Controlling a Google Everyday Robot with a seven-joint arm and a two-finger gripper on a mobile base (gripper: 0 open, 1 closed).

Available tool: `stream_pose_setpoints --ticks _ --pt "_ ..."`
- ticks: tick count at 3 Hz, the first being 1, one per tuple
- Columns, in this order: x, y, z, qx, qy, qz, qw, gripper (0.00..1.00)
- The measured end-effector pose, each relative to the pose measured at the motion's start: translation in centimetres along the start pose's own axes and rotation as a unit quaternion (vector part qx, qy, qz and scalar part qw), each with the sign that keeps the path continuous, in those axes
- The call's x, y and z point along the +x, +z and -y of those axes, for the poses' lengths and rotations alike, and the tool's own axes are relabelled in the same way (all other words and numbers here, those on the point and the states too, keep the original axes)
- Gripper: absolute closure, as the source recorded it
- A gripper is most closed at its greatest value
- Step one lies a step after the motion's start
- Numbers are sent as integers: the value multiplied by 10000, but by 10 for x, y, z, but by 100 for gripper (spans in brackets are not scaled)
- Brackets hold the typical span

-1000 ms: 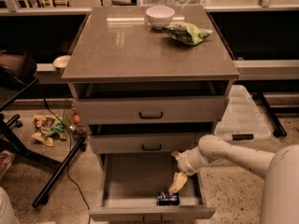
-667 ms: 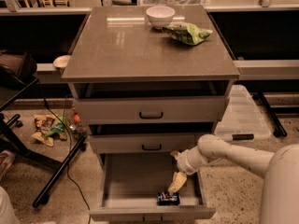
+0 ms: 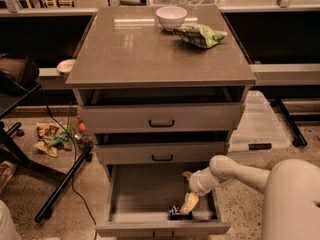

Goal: Pick pepsi can from bottom drawer and place on counter

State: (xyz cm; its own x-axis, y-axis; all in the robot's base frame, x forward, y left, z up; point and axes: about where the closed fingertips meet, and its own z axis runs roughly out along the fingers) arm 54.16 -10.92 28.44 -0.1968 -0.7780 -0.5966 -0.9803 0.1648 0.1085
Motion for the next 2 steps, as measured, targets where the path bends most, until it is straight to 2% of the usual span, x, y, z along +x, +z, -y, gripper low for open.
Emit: stream_pose_setpoints --ticks 1,2 --pt "21 28 9 63 45 -61 10000 0" --pt "38 45 23 272 30 10 9996 0"
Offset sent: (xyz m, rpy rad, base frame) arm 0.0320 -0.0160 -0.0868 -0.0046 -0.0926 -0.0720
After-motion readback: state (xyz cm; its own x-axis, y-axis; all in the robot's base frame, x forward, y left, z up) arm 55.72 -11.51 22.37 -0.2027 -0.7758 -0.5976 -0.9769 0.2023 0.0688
